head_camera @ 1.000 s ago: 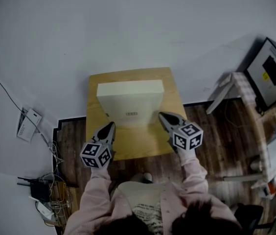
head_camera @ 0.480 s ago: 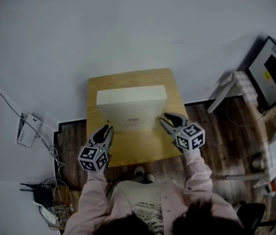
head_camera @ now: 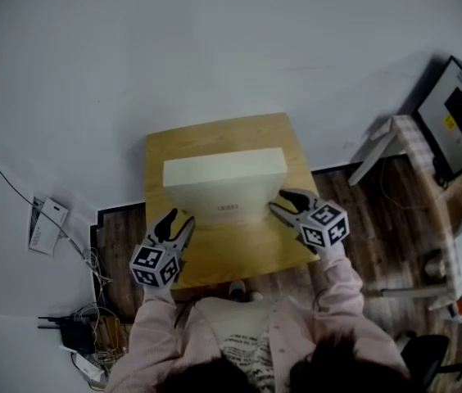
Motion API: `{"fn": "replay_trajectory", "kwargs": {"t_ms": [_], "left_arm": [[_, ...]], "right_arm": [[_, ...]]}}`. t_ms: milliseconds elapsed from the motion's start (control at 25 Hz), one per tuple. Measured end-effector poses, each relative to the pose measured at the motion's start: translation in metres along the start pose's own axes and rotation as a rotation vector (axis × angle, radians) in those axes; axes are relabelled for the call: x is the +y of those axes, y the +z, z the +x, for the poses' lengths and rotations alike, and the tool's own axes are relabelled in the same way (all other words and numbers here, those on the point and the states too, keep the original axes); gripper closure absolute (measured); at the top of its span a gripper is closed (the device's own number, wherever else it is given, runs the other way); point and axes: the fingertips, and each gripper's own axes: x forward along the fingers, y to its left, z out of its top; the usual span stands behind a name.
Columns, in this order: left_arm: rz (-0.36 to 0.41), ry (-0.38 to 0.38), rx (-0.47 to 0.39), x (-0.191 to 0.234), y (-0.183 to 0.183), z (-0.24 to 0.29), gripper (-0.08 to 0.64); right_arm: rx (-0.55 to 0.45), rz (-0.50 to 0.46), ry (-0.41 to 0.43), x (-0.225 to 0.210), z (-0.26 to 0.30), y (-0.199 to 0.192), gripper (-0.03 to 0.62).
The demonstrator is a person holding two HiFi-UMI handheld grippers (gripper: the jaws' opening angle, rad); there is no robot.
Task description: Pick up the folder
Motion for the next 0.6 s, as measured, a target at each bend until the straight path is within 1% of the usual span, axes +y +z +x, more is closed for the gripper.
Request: {"fn": "replay_trajectory", "kwargs": {"t_ms": [80,120,280,360,400,480,520,600], "left_arm": [[0.008,-0.023,0.002,0.002,0.001,0.003,0.353],[0.009,-0.033,0.0,0.004,0.001,0.005,0.346],[0.003,-0.089,0.004,0.008,-0.001,0.01,0.276],[0.009,-0.122,0.016,0.008,-0.002,0.014,0.253],[0.012,-0.138,0.021,0.008,-0.002,0.016,0.244],[0.016,-0.172,0.031,0.007,-0.003,0.02,0.219],[0.017,-0.189,0.037,0.007,-0.003,0.022,0.205],[0.019,-0.218,0.049,0.006,-0.004,0.026,0.199]], "right_arm": [[0.004,0.007,0.013,-0.001,0.004,-0.003,0.366],[0.008,0.007,0.02,-0.001,0.006,-0.004,0.365],[0.009,-0.002,0.045,-0.003,0.011,-0.004,0.333],[0.011,-0.008,0.064,-0.004,0.013,-0.004,0.321],[0.017,-0.012,0.079,-0.003,0.014,-0.003,0.303],[0.033,-0.024,0.108,0.0,0.017,-0.003,0.3],[0.043,-0.033,0.119,0.0,0.018,-0.004,0.286],[0.068,-0.053,0.131,-0.001,0.022,-0.008,0.276]]}}
